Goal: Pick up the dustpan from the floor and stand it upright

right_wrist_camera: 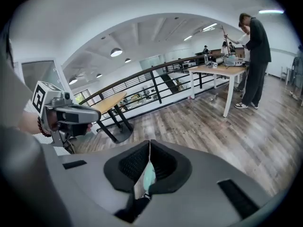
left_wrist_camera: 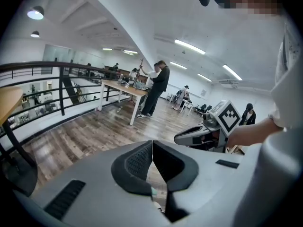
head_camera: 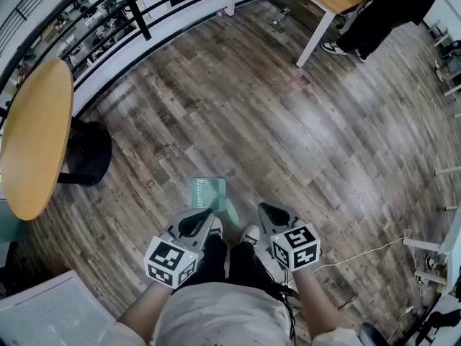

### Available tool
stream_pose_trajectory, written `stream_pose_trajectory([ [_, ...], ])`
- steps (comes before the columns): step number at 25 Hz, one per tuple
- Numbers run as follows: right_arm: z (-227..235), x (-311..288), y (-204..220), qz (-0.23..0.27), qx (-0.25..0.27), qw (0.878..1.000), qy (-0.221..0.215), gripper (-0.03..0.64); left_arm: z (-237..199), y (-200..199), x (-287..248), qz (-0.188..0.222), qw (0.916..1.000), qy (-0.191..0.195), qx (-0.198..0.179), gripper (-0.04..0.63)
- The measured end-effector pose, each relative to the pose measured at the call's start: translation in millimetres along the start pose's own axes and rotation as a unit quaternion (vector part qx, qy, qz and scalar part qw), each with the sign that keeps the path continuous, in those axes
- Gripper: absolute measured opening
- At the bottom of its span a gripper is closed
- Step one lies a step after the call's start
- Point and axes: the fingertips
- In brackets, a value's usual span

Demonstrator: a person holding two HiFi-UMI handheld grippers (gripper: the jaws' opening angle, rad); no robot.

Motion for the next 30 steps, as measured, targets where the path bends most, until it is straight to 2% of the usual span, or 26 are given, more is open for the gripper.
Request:
stream_pose_trajectory([
  [5,-0.7,45.8,-17.8,0.044,-0.017,0.999,0.008,0.031,19.9,-40.9,6.4,0.020,0.9995,0.008,-0.021,0.025],
  [10,4.7,81.9,-24.0,0.068,-0.024,0.997,0.019,0.031,50.2,-73.5,2.2,0.036,0.9980,0.029,-0.044,0.025],
  [15,3.1,105.1,-25.4,0.097,-0.038,0.994,0.038,0.031,68.1,-79.1,1.4,0.044,0.9977,0.025,-0.044,0.025],
  [20,-7.0,121.9,-35.1,0.129,-0.039,0.990,0.040,0.031,76.6,-82.5,10.8,0.051,0.9963,0.016,-0.068,0.023],
  [30,-19.2,132.3,-46.3,0.142,-0.022,0.989,0.038,0.030,75.6,-87.4,19.4,0.056,0.9953,0.014,-0.077,0.023],
])
Point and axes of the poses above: the fingertips, and each gripper's own axes: x backward along the fingers, z to its right, y out of its underside, and after that the axes turned 15 degrees about -x, right-handed
